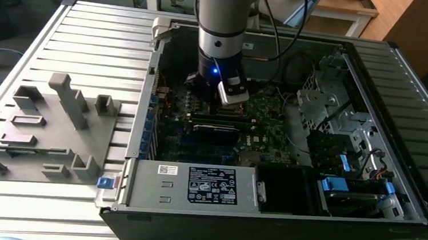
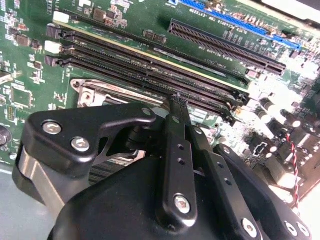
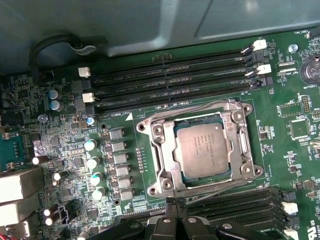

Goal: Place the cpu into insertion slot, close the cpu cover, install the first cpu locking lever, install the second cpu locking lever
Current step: 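Install the second cpu locking lever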

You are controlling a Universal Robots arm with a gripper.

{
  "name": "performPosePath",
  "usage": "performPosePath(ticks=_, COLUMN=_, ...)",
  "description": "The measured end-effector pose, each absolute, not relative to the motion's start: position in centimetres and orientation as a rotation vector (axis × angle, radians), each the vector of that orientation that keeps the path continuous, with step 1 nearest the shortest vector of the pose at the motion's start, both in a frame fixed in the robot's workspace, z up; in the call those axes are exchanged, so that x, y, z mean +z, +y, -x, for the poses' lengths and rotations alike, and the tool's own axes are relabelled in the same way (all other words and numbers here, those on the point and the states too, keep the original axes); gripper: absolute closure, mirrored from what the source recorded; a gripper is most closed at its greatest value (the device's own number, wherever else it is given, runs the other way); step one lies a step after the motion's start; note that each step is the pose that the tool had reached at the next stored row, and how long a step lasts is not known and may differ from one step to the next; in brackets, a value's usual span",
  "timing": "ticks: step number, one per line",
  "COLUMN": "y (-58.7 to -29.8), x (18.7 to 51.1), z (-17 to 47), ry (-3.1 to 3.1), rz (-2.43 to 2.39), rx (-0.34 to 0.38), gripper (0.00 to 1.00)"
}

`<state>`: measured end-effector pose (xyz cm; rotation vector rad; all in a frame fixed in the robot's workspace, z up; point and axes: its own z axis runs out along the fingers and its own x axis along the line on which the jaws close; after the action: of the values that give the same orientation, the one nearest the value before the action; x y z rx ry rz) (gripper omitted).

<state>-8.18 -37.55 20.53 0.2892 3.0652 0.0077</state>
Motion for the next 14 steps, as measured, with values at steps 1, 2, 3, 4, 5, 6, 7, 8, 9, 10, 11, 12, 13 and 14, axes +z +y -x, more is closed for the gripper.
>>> performPosePath(ticks=1, y=-37.55, x=20.5, z=8.2, ry=3.065, rz=-0.289, rx=0.008, gripper=0.89)
performPosePath(ticks=2, y=-37.55, x=20.49, z=8.24, ry=3.065, rz=-0.289, rx=0.008, gripper=0.89)
performPosePath(ticks=3, y=-37.55, x=20.48, z=8.26, ry=3.065, rz=-0.289, rx=0.008, gripper=0.89)
performPosePath(ticks=4, y=-37.55, x=20.47, z=8.28, ry=3.065, rz=-0.289, rx=0.008, gripper=0.89)
performPosePath(ticks=5, y=-37.55, x=20.46, z=8.3, ry=3.065, rz=-0.289, rx=0.008, gripper=0.89)
performPosePath(ticks=6, y=-37.54, x=20.45, z=8.32, ry=3.065, rz=-0.289, rx=0.008, gripper=0.89)
performPosePath(ticks=7, y=-37.54, x=20.44, z=8.36, ry=3.065, rz=-0.289, rx=0.008, gripper=0.89)
performPosePath(ticks=8, y=-37.54, x=20.43, z=8.4, ry=3.065, rz=-0.289, rx=0.008, gripper=0.89)
performPosePath(ticks=9, y=-37.55, x=20.43, z=8.47, ry=3.065, rz=-0.289, rx=0.008, gripper=0.89)
performPosePath(ticks=10, y=-37.54, x=20.42, z=8.54, ry=3.065, rz=-0.289, rx=0.008, gripper=0.89)
performPosePath(ticks=11, y=-37.54, x=20.42, z=8.57, ry=3.065, rz=-0.289, rx=0.008, gripper=0.89)
performPosePath(ticks=12, y=-37.54, x=20.42, z=8.58, ry=3.065, rz=-0.289, rx=0.008, gripper=0.89)
performPosePath(ticks=13, y=-37.55, x=20.41, z=8.6, ry=3.065, rz=-0.289, rx=0.008, gripper=0.89)
performPosePath(ticks=14, y=-37.55, x=20.4, z=8.62, ry=3.065, rz=-0.287, rx=0.008, gripper=0.89)
